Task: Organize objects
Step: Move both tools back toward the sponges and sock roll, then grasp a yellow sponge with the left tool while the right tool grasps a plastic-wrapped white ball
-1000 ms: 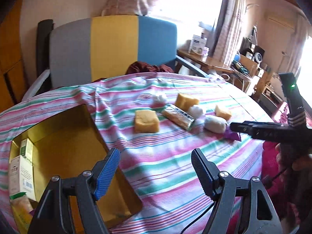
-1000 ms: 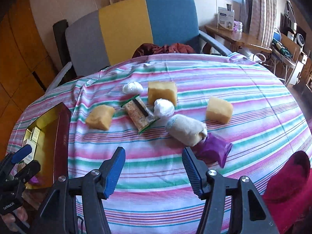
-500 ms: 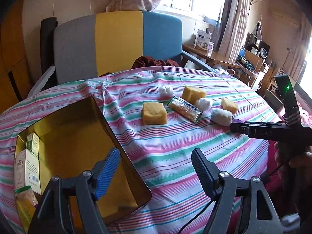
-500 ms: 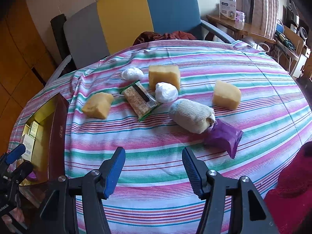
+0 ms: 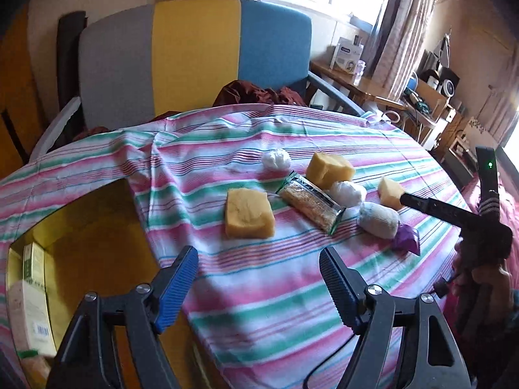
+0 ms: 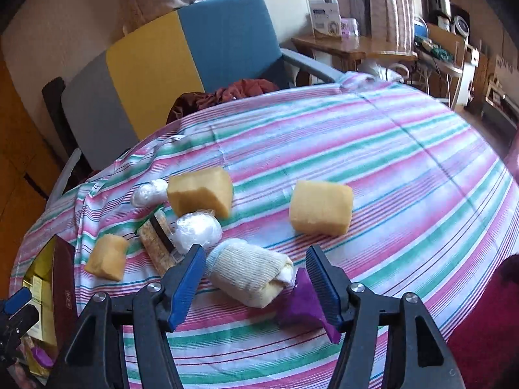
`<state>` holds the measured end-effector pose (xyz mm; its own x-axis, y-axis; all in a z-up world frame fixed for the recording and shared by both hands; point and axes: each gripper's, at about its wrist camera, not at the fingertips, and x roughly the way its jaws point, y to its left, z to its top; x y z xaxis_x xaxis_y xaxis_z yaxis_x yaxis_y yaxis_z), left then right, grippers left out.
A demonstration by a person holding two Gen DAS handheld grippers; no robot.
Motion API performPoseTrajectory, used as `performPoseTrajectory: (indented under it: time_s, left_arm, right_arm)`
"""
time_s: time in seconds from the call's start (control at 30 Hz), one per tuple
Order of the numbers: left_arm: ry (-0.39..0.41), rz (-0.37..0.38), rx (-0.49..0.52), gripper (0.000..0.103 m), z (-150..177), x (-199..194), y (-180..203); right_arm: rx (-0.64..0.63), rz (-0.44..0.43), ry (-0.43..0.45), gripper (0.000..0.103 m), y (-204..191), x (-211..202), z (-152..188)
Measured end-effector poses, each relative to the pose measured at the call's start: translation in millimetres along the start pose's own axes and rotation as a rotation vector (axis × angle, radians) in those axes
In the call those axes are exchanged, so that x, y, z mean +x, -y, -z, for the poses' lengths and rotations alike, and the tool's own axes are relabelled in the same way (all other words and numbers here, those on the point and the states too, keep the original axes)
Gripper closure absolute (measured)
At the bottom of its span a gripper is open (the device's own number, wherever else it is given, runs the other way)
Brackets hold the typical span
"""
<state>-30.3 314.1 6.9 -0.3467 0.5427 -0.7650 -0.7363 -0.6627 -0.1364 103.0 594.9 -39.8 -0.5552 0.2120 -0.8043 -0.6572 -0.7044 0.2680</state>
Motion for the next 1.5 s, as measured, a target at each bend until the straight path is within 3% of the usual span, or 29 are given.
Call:
performPoseTrajectory:
  time_s: [0.33, 0.4, 0.63, 0.73, 0.77, 0.87, 1.03, 1.33, 1.5]
  left_arm:
    - [-0.128, -0.076, 0.019, 0.021, -39, 87, 2]
    - [-0.133, -0.121, 0.031, 0.021, -43, 102, 2]
    - [-0.174, -0.139, 0.034, 0.02, -49, 137, 6]
    - [-0.192, -0.146, 0.071, 0.045, -45, 149, 11]
    - [-0.185, -0.169, 0.089, 0.047, -43, 150, 13]
    - [-0.15, -0.166, 0.12, 0.05, -36, 145, 15]
    - [-0.098, -0.142, 0.086, 0.051, -31, 128, 13]
    - [0.006, -0.043, 0.05, 0.051, -6, 59, 19]
    - [0.038, -0.003, 0.022, 0.051, 14, 27, 11]
  right_arm:
    - [0.068, -0.038, -0.032, 0.036, 13, 5, -2]
    - [0.075, -0.038, -0.029, 0.036, 15, 6, -2]
    - [0.111, -0.046, -0.05, 0.036, 21, 13, -5]
    - [0.104, -0.049, -0.047, 0.036, 20, 13, -5]
    - [0.103, -0.047, -0.047, 0.036, 20, 14, -5]
    - [0.101, -0.05, -0.057, 0.036, 19, 16, -5]
    - [0.087, -0.049, -0.063, 0.036, 17, 18, -5]
    - [0.04, -0.058, -0.088, 0.036, 4, 21, 1]
    - [-0.065, -0.098, -0.124, 0.036, -26, 24, 6]
